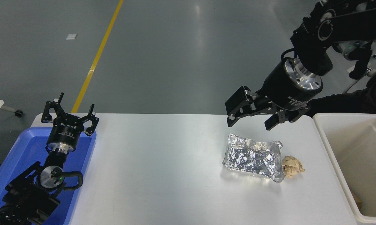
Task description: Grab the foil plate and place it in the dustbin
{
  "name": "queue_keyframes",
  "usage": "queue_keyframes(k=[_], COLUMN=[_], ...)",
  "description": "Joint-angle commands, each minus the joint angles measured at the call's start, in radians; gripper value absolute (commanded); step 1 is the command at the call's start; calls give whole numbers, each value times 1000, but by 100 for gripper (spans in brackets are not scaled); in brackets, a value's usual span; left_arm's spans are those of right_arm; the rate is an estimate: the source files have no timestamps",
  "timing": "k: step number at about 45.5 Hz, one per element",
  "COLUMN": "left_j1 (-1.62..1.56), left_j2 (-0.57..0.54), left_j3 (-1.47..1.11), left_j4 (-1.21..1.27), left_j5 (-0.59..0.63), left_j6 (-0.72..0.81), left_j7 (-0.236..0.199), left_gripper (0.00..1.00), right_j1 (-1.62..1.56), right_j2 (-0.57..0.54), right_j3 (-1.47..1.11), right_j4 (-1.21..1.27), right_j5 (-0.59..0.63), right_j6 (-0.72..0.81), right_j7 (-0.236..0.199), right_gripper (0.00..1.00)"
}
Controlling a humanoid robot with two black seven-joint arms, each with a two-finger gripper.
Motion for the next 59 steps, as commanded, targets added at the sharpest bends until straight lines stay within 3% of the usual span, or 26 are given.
queue_keyframes(k=[1, 14, 21, 33, 44, 59], left_j1=[2, 2, 2, 2, 2, 2], left_j2=[-1, 0, 0, 0, 0, 0], left_j3=[-13, -7, -7, -7, -7, -5], left_j4=[-2, 0, 0, 0, 0, 0], left_j5=[-2, 2, 2, 2, 2, 2], left_j6=[-1, 0, 0, 0, 0, -1], left_j7=[1, 0, 0, 0, 0, 0], left_gripper=[100, 100, 100, 100, 100, 100], right_j1=[3, -99, -247, -490, -791, -1000], right_j2=[8, 5, 8, -3, -38, 14], right_j3=[-17, -16, -10, -7, 18, 104], right_j4=[11, -9, -74, -291, -567, -752], right_j5=[9, -26, -135, -246, -464, -471], right_j6=[2, -29, -161, -221, -342, -408], right_j7=[0, 2, 3, 3, 3, 2], right_gripper=[100, 100, 100, 100, 100, 100])
